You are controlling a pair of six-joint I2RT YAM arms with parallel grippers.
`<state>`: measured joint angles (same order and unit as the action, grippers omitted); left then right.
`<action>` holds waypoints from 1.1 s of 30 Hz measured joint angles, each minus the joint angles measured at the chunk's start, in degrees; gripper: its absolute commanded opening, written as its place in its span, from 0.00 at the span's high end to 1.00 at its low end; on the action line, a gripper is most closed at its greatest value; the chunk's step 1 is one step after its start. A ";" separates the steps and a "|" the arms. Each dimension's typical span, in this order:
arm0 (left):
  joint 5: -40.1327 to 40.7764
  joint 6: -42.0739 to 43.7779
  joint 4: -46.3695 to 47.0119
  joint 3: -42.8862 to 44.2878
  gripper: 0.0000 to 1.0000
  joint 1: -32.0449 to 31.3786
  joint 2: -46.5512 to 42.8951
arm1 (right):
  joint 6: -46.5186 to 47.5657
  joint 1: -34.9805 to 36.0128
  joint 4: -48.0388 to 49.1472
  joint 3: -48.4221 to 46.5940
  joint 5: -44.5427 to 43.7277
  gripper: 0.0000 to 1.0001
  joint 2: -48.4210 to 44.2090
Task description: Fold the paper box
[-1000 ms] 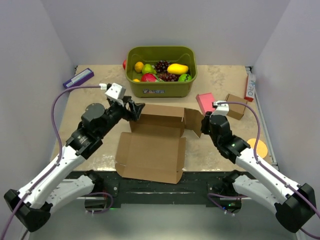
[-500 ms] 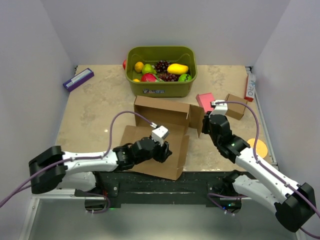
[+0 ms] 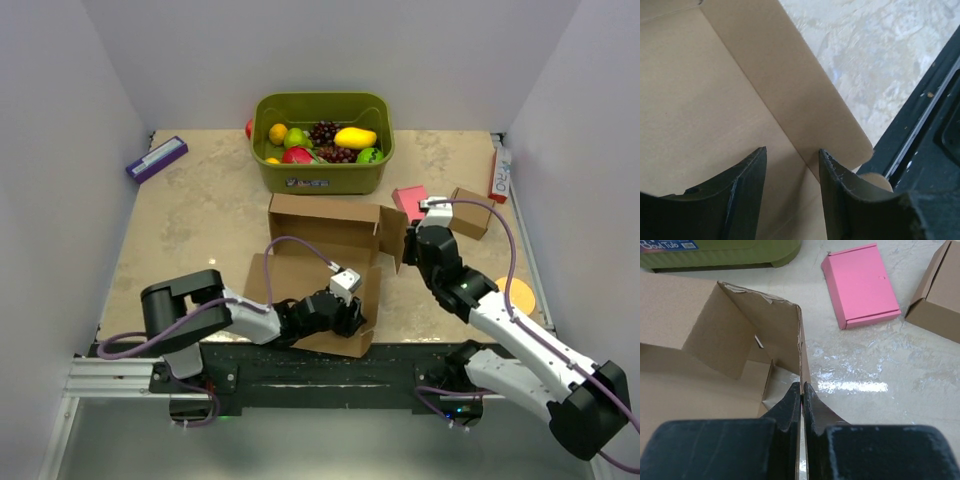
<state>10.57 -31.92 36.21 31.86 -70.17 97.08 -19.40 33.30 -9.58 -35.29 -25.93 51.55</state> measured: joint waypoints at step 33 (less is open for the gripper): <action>1.46 -4.35 3.13 6.12 0.64 -1.81 3.43 | -5.07 -0.04 -12.59 -11.82 1.51 1.00 4.70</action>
<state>12.03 -36.27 39.33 37.98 -71.99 100.51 -24.47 33.26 -22.17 -47.11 -24.43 56.25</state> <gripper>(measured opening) 0.373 0.033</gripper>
